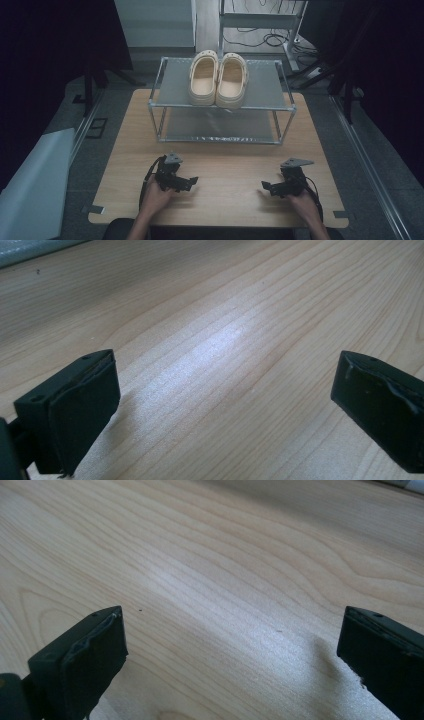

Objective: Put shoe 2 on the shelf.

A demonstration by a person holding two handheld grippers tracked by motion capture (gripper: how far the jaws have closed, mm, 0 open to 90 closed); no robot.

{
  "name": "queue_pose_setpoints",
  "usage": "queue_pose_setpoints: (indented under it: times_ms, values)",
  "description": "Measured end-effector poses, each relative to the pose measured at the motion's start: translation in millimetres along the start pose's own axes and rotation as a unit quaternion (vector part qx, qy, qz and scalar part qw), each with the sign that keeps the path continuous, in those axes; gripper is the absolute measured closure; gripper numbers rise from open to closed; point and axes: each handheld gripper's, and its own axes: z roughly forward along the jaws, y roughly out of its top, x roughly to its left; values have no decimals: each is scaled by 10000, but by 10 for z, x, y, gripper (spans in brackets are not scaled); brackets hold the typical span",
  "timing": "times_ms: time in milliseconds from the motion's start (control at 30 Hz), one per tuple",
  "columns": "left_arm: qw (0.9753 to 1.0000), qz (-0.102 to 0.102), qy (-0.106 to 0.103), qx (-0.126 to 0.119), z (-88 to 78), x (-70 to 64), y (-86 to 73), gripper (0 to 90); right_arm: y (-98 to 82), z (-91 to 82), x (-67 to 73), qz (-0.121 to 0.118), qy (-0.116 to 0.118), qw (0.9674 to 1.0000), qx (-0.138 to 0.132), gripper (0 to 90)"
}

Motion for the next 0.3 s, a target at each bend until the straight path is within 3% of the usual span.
queue_pose_setpoints:
  times_ms: [300]
  values:
    - [9998,132,81,146,50,-25,1,0,-37,59,27,-289,-133,9993,200,1]
